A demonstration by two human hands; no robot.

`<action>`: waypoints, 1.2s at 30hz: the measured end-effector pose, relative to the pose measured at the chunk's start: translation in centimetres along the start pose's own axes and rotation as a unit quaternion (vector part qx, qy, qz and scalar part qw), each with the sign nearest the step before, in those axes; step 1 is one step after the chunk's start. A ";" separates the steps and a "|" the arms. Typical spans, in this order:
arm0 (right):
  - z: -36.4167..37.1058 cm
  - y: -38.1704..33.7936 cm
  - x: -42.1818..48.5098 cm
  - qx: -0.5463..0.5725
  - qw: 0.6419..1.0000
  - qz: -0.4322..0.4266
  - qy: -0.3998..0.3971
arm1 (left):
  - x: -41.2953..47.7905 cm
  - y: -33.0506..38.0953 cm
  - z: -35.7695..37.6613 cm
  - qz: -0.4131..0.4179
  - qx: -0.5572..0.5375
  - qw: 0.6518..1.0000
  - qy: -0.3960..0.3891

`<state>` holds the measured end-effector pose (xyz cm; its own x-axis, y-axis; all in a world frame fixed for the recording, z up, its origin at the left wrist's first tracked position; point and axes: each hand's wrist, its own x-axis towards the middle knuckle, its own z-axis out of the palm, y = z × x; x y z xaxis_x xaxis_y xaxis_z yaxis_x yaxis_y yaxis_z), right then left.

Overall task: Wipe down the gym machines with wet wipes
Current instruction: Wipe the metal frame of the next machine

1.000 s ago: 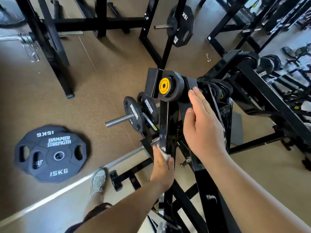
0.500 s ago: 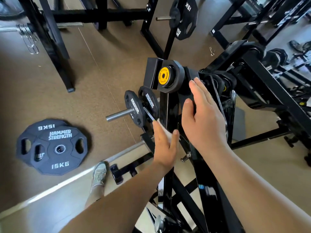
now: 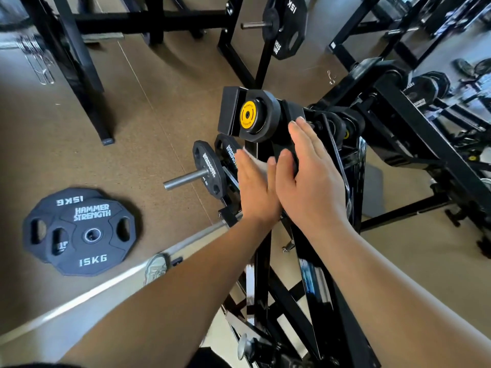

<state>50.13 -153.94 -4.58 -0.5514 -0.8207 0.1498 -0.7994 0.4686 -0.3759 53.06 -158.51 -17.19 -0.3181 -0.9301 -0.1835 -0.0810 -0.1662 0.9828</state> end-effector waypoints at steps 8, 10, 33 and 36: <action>0.1 0.2 0.1 -0.013 1.000 -0.017 0.006 | -8.2 -5.9 -0.7 -0.042 -0.041 0.995 -0.084; 0.2 0.2 0.2 -0.015 1.000 -0.017 0.008 | -7.5 -5.3 -0.7 -0.031 -0.057 0.995 -0.077; 0.3 0.4 0.3 -0.018 1.000 -0.014 0.013 | -6.0 -7.8 -0.6 -0.139 0.091 0.980 -0.110; 0.4 0.4 0.3 -0.011 1.000 -0.011 0.015 | 0.7 -1.0 -0.5 -0.050 0.016 0.998 -0.036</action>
<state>49.78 -154.12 -5.05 -0.5399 -0.8211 0.1853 -0.8166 0.4574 -0.3521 53.42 -159.16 -18.32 -0.3735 -0.8836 -0.2822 -0.1448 -0.2450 0.9587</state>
